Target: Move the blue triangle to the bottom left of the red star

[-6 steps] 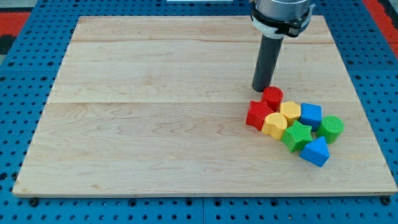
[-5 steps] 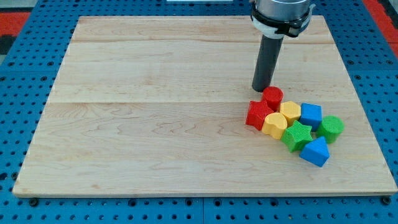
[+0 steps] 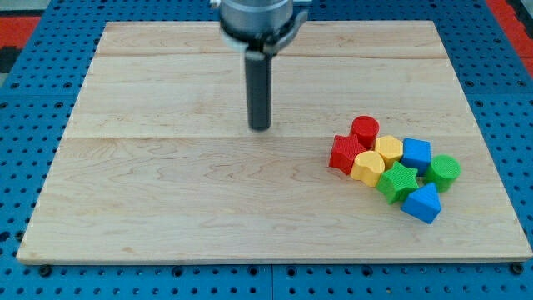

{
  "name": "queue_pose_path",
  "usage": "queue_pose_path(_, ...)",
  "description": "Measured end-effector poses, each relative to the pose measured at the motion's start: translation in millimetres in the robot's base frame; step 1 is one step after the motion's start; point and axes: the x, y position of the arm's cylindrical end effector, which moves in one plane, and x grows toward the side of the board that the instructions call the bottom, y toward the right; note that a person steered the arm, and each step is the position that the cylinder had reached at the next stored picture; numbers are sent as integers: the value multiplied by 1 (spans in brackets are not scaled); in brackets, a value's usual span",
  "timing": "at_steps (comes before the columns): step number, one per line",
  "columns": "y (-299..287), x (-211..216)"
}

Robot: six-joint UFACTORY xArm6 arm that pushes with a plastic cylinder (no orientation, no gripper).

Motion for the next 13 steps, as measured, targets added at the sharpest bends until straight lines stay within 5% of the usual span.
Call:
queue_pose_path(2,41,161)
queue_pose_path(7,308,125)
queue_pose_path(9,310,121)
queue_pose_path(13,223,125)
